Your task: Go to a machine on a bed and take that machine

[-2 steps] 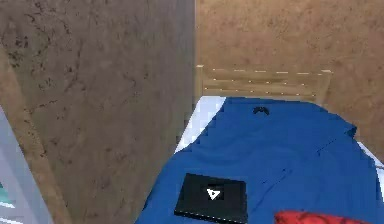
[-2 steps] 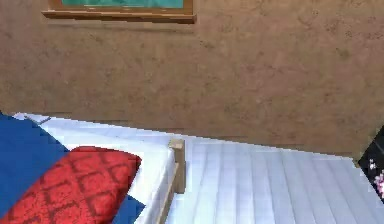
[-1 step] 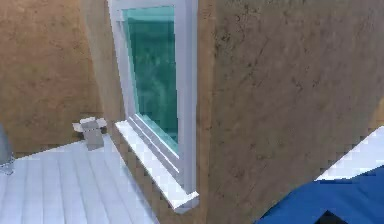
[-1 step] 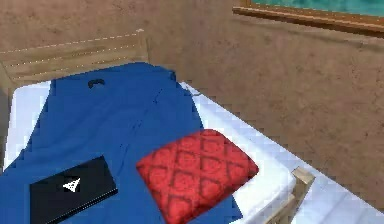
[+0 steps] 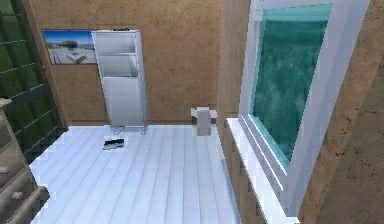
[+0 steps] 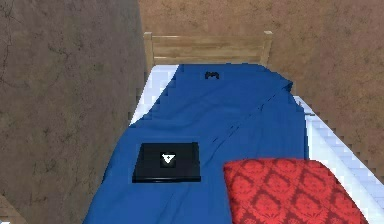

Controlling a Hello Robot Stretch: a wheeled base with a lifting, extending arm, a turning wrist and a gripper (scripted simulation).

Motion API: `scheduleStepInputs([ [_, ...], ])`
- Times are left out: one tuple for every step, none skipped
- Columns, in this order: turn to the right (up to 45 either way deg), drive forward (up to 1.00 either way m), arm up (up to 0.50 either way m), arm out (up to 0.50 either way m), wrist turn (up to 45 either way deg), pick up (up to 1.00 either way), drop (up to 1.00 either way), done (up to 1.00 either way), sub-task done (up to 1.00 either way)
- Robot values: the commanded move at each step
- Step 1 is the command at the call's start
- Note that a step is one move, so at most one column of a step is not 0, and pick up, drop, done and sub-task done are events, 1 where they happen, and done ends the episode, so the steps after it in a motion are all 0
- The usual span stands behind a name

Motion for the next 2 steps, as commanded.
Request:
scheduleStepInputs([
  [0.0, 0.0, 0.5, 0.0, 0.0, 0.0, 0.0, 0.0, 0.0],
  [0.0, 0.0, 0.18, 0.0, 0.0, 0.0, 0.0, 0.0, 0.0],
])
